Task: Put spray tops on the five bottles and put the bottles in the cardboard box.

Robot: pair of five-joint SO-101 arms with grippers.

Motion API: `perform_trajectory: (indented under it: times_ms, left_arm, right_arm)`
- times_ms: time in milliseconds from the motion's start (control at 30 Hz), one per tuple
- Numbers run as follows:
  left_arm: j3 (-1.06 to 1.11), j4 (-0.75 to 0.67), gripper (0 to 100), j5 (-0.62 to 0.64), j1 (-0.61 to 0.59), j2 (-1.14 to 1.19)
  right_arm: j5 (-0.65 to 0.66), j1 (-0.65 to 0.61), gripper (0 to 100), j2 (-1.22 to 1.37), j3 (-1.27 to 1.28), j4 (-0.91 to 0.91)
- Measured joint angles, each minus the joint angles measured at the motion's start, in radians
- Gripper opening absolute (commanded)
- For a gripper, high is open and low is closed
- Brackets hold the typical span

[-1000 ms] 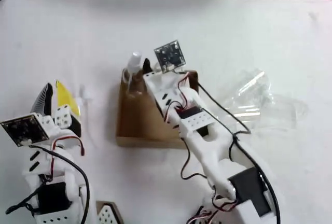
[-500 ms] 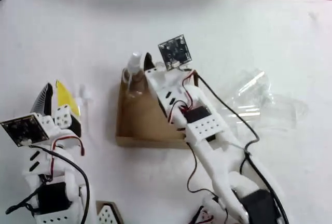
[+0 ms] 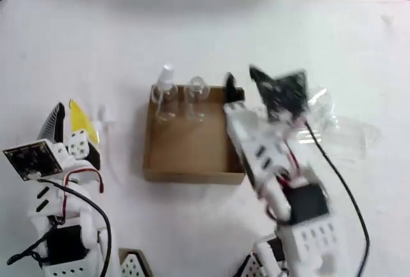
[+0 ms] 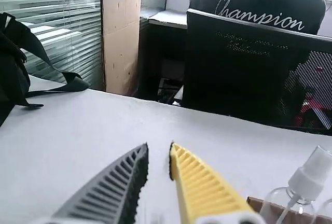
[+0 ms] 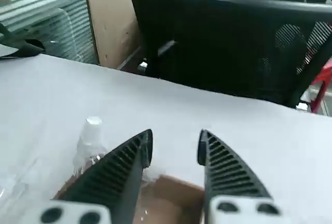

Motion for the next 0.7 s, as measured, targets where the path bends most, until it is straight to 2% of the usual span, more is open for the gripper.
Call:
perform_trajectory:
  times_ms: [133,233,433,567,700]
  left_arm:
    - [0.000,0.000,7,-0.014,0.000,0.000]
    - [0.000,0.000,7,-0.014,0.000,0.000]
    - [0.000,-0.037,7,-0.049,0.000,0.000]
    - [0.000,-0.048,12,-0.091,0.000,0.000]
    - [0.000,-0.048,14,-0.095,0.000,0.000]
  right_arm:
    - [0.000,0.074,3.6,-0.201,0.000,0.261]
    - [0.000,0.143,3.5,-0.344,0.041,0.345]
    - [0.000,0.299,3.8,-0.560,0.334,0.256]
    - [0.000,0.324,3.8,-0.651,0.598,0.130]
    - [0.002,0.325,3.8,-0.655,0.730,0.071]
